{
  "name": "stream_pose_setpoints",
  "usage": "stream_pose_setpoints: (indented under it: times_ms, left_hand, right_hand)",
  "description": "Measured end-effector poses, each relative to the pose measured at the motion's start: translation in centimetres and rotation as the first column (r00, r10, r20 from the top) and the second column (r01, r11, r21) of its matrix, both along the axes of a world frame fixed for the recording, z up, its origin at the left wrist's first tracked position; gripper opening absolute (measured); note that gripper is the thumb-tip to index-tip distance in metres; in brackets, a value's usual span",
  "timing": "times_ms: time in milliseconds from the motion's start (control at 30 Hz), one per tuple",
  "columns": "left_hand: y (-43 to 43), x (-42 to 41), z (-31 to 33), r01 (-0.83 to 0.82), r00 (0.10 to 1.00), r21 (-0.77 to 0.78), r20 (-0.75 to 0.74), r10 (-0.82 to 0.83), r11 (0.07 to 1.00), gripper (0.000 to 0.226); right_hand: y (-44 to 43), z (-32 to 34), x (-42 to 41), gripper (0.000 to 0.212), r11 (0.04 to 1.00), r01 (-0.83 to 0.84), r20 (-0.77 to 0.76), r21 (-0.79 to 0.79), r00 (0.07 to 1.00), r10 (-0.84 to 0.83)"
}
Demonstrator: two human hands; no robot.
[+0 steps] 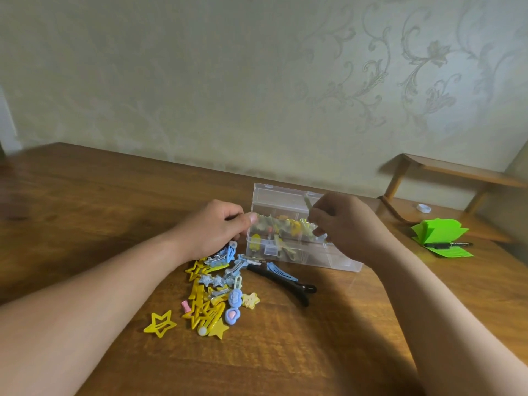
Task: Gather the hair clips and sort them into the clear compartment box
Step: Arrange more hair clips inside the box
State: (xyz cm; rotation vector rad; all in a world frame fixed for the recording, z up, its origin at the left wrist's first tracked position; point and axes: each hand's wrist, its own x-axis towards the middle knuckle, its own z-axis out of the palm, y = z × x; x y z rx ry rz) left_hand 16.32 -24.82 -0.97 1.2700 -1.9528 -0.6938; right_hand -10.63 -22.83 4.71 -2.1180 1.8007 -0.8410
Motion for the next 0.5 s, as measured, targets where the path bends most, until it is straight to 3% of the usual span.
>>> stream_pose_setpoints:
  times_ms: [167, 367, 500]
  left_hand:
    - [0.2, 0.0, 0.0, 0.007, 1.000, 0.003, -0.003, -0.007, 1.000, 0.046]
    - [0.0, 0.0, -0.1, 0.010, 1.000, -0.013, 0.007, -0.010, 1.000, 0.047]
    - [0.1, 0.0, -0.2, 0.014, 1.000, -0.012, 0.010, -0.014, 1.000, 0.050]
  right_hand:
    - [0.2, 0.1, 0.5, 0.008, 0.999, -0.028, -0.083, -0.027, 0.996, 0.026]
    - [0.3, -0.7, 1.0, 0.008, 0.996, -0.021, -0.233, 0.090, 0.971, 0.042]
    - [0.2, -1.2, 1.4, 0.010, 0.992, 0.017, -0.209, 0.122, 0.978, 0.009]
